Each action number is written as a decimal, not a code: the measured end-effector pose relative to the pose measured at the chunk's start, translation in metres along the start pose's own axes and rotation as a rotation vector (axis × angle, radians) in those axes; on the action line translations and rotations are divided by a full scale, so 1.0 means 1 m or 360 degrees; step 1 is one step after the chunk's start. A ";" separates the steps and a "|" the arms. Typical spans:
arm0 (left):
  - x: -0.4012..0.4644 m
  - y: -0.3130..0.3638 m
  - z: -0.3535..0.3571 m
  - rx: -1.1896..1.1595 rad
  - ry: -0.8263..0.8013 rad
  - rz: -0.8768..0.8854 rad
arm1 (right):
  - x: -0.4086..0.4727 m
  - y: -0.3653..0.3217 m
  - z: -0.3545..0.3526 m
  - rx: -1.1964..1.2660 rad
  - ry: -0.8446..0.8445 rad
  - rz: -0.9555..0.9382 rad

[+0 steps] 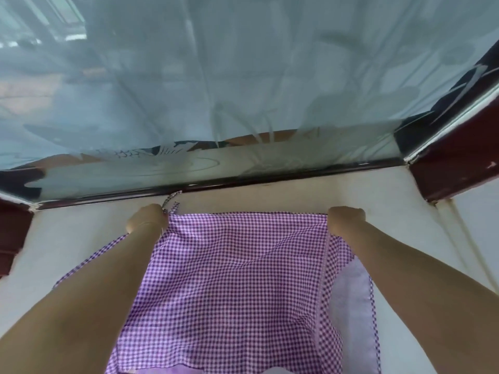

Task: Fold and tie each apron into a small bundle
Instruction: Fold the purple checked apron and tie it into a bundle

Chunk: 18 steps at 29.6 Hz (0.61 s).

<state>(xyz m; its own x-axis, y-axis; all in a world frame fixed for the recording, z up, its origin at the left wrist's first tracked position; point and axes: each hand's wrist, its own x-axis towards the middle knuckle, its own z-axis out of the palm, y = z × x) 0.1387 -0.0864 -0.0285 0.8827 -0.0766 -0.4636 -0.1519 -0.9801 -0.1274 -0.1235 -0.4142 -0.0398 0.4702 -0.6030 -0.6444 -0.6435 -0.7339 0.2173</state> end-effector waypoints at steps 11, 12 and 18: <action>0.049 0.014 0.034 -0.0528 -0.0090 -0.0310 | 0.050 -0.024 0.017 0.0175 0.0621 0.0052; 0.048 0.018 0.034 -0.0488 -0.0021 -0.0352 | 0.049 -0.026 0.023 0.0237 0.0673 0.0035; -0.024 0.064 0.051 -0.0267 0.0711 0.0510 | 0.024 -0.033 0.072 0.0605 0.0890 -0.0050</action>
<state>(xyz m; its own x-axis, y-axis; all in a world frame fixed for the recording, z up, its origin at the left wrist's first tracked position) 0.0850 -0.1375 -0.0696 0.9120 -0.4087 -0.0356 -0.4024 -0.9080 0.1162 -0.1345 -0.3822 -0.1149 0.6683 -0.7291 -0.1476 -0.7438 -0.6547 -0.1344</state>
